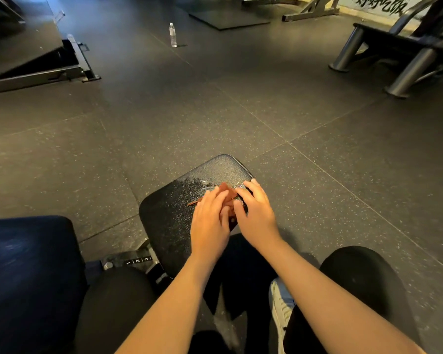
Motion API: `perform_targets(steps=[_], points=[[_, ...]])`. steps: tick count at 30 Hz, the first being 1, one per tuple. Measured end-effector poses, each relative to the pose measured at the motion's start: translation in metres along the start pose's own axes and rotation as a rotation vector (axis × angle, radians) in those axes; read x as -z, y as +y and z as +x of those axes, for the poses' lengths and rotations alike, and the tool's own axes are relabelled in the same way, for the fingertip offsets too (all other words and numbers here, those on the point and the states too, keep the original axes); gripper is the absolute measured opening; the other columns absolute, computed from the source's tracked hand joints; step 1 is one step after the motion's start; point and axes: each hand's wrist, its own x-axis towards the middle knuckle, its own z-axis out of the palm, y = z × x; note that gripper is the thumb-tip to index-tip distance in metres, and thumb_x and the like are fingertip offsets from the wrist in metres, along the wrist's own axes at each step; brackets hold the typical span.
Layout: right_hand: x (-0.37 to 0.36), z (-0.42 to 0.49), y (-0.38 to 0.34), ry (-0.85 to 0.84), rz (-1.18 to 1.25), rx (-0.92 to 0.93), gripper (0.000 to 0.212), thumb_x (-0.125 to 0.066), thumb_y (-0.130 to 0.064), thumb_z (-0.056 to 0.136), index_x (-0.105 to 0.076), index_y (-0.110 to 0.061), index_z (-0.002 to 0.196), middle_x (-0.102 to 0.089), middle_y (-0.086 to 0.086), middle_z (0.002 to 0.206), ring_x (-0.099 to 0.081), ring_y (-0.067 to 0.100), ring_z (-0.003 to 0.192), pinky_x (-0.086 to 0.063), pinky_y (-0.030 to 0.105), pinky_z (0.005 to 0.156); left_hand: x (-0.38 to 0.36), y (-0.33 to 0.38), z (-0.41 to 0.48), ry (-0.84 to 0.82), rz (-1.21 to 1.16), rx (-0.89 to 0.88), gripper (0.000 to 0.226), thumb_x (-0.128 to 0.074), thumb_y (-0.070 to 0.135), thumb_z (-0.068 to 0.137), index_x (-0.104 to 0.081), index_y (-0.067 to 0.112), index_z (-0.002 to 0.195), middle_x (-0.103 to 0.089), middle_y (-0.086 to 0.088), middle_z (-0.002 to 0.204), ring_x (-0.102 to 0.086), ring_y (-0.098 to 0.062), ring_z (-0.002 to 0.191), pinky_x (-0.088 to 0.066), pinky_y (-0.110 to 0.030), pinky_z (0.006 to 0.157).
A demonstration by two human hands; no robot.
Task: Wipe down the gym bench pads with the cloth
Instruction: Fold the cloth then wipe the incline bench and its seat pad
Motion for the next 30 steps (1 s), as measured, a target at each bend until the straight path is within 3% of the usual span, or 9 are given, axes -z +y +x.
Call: perform_targets(steps=[2,5,9,14,17,21,23,25,30], points=[[-0.002,0.000,-0.001,-0.014,-0.050,0.015,0.037,-0.049,-0.022,0.103,-0.059,-0.009,0.136,-0.038,0.007,0.156,-0.016,0.018,0.152,-0.011,0.024,0.119,0.004,-0.011,0.007,0.077,-0.018,0.197,0.041,-0.042,0.021,0.102,-0.055,0.022,0.140,-0.044,0.004,0.155,-0.031,-0.018,0.149,-0.024,-0.036,0.122],[-0.006,-0.001,-0.001,0.020,-0.072,0.034,0.035,-0.054,-0.018,0.100,-0.063,-0.006,0.131,-0.046,0.012,0.150,-0.026,0.025,0.149,-0.022,0.033,0.120,0.012,-0.019,0.012,0.104,-0.081,0.384,0.041,-0.045,0.014,0.102,-0.053,0.016,0.142,-0.042,-0.003,0.157,-0.029,-0.020,0.149,-0.019,-0.033,0.122],[-0.012,0.002,-0.001,0.096,-0.035,0.057,0.036,-0.050,-0.022,0.097,-0.068,-0.004,0.122,-0.060,0.014,0.133,-0.043,0.033,0.137,-0.038,0.042,0.113,0.009,0.007,0.002,0.018,-0.114,0.212,0.044,-0.045,0.018,0.104,-0.048,0.018,0.147,-0.035,0.003,0.161,-0.026,-0.012,0.150,-0.022,-0.032,0.123],[-0.014,0.017,-0.003,0.178,0.061,0.067,0.032,-0.049,-0.012,0.094,-0.071,0.001,0.112,-0.069,0.014,0.115,-0.057,0.033,0.117,-0.036,0.039,0.112,0.000,0.018,0.012,-0.114,-0.096,-0.033,0.045,-0.049,0.022,0.104,-0.047,0.022,0.149,-0.037,0.007,0.159,-0.026,-0.003,0.148,-0.021,-0.023,0.121],[-0.021,0.025,-0.002,0.109,0.046,0.154,0.039,-0.043,-0.020,0.096,-0.071,-0.001,0.114,-0.069,0.013,0.117,-0.059,0.035,0.118,-0.038,0.048,0.111,0.007,0.003,0.023,-0.060,-0.072,0.034,0.042,-0.044,0.025,0.106,-0.050,0.020,0.147,-0.038,0.008,0.158,-0.021,0.004,0.144,-0.016,-0.015,0.117],[-0.032,0.031,-0.001,0.089,-0.028,0.229,0.037,-0.046,-0.023,0.093,-0.073,-0.004,0.111,-0.071,0.011,0.114,-0.061,0.034,0.117,-0.038,0.049,0.111,0.019,-0.032,0.048,0.031,0.028,0.339,0.044,-0.040,0.034,0.106,-0.048,0.024,0.148,-0.027,-0.007,0.164,-0.013,-0.025,0.154,-0.012,-0.036,0.123],[-0.035,0.036,-0.002,0.074,-0.024,0.229,0.038,-0.045,-0.022,0.093,-0.072,-0.003,0.112,-0.071,0.012,0.114,-0.061,0.034,0.118,-0.035,0.043,0.113,0.023,-0.031,0.050,0.077,0.035,0.481,0.045,-0.044,0.037,0.105,-0.048,0.029,0.148,-0.024,-0.010,0.163,-0.016,-0.027,0.149,-0.014,-0.040,0.123],[-0.036,0.042,-0.007,0.064,-0.012,0.236,0.040,-0.043,-0.020,0.093,-0.072,-0.001,0.112,-0.071,0.013,0.112,-0.061,0.035,0.117,-0.037,0.041,0.111,0.022,-0.019,0.044,0.090,-0.019,0.475,0.046,-0.044,0.037,0.104,-0.046,0.029,0.149,-0.030,-0.006,0.156,-0.021,-0.022,0.142,-0.022,-0.035,0.119],[-0.038,0.054,-0.024,0.031,-0.011,0.225,0.042,-0.039,-0.021,0.092,-0.072,-0.005,0.112,-0.071,0.009,0.109,-0.062,0.030,0.112,-0.045,0.042,0.106,0.024,-0.019,0.040,-0.028,-0.038,0.218,0.048,-0.044,0.032,0.106,-0.040,0.028,0.154,-0.034,0.006,0.157,-0.023,-0.010,0.143,-0.019,-0.022,0.112]])
